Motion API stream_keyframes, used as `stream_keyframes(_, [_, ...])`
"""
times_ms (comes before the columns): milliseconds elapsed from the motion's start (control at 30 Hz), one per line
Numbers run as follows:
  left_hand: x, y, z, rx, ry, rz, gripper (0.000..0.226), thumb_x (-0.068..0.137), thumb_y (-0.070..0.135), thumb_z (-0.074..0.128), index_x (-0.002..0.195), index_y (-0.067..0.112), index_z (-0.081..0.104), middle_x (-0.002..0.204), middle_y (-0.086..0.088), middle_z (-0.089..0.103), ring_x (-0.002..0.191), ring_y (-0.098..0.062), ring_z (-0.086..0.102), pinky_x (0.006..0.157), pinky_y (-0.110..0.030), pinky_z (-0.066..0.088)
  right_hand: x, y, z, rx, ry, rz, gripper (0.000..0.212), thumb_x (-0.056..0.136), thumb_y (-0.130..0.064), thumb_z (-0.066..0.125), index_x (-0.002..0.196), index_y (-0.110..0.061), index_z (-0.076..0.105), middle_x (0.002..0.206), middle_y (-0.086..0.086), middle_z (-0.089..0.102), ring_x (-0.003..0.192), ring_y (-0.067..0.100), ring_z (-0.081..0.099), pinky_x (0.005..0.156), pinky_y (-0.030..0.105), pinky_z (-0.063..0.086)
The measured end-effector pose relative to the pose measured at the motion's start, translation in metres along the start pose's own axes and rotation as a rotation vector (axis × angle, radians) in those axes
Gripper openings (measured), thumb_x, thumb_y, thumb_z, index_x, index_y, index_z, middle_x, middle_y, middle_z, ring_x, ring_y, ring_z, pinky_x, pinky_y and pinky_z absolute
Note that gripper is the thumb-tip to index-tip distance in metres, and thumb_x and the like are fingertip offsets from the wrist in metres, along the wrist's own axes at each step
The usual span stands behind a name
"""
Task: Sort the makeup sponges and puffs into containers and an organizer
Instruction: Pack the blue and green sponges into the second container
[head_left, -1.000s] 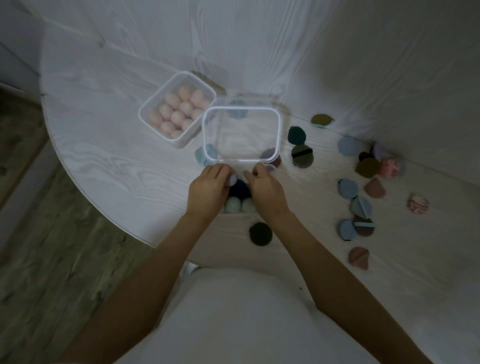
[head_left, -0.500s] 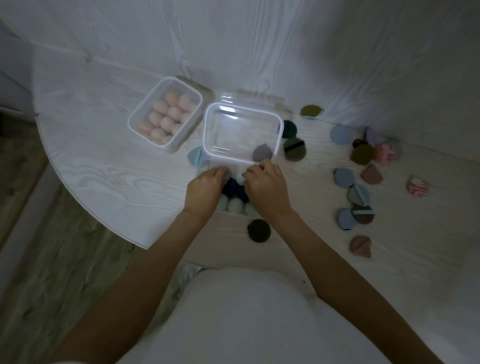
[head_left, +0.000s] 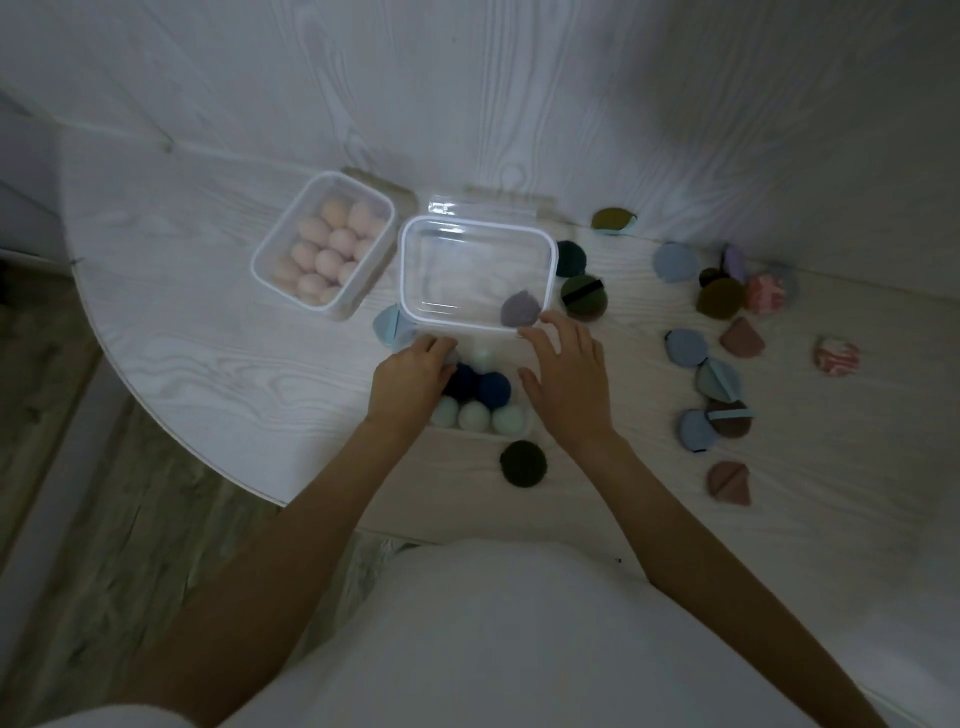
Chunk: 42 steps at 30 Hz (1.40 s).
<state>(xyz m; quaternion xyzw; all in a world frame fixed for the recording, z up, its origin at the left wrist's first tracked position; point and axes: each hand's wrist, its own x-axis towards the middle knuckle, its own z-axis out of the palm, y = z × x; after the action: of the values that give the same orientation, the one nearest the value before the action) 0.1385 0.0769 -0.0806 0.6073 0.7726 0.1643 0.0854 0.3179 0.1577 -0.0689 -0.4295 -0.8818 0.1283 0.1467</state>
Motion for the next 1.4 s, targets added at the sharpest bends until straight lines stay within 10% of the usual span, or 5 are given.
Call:
stream_keyframes(467, [-0.021,-0.019,-0.009,0.103,0.188,0.085,0.029,0.086,0.028,0.049,0.108,0.022,0.068,0.105,0.005,0.068,0.098,-0.020,0.058,0.079,-0.034,0.037,0.050,-0.011,-0.027,0.911,-0.117,0.529,0.067,0.090,-0.015,0.059,0.145,-0.015,0.021,0.134,0.005,0.043,0.113,0.011,0.044,0.091,0.023,0.039])
stream_keyframes(767, [-0.019,-0.011,-0.009,0.221,0.086,0.050,0.030,0.082,0.022,0.046,0.102,0.018,0.067,0.095,0.001,0.071,0.091,-0.023,0.061,0.080,-0.035,0.029,0.064,-0.010,-0.028,0.887,-0.163,0.565,0.060,0.091,-0.014,0.056,0.143,-0.015,0.026,0.135,0.006,0.045,0.109,0.012,0.048,0.082,0.019,0.043])
stream_keyframes(900, [-0.024,-0.010,-0.017,0.026,0.104,-0.005,0.041,0.085,0.029,0.041,0.117,0.014,0.062,0.110,-0.005,0.066,0.100,-0.026,0.059,0.081,-0.035,0.043,0.072,-0.013,-0.035,0.951,-0.165,0.557,0.067,0.091,-0.012,0.057,0.146,-0.017,0.021,0.140,0.001,0.038,0.115,0.011,0.042,0.074,0.011,0.043])
stream_keyframes(1167, [-0.027,-0.010,-0.062,-0.807,0.283,-0.507,0.037,0.096,0.030,0.048,0.132,0.021,0.047,0.129,0.007,0.052,0.110,-0.007,0.052,0.086,-0.008,0.039,0.075,-0.007,-0.047,1.153,-0.211,0.590,0.046,0.091,-0.042,0.052,0.134,-0.026,0.046,0.135,0.004,0.048,0.122,0.021,0.047,0.097,0.040,0.048])
stream_keyframes(1400, [-0.035,-0.004,-0.089,-1.132,0.114,-0.603,0.051,0.092,0.057,0.033,0.136,0.034,0.039,0.135,0.010,0.048,0.117,-0.010,0.050,0.099,-0.032,0.039,0.025,-0.016,-0.053,1.133,-0.166,0.404,0.012,0.095,-0.025,0.051,0.107,-0.024,0.054,0.118,0.002,0.055,0.110,0.013,0.054,0.096,0.035,0.048])
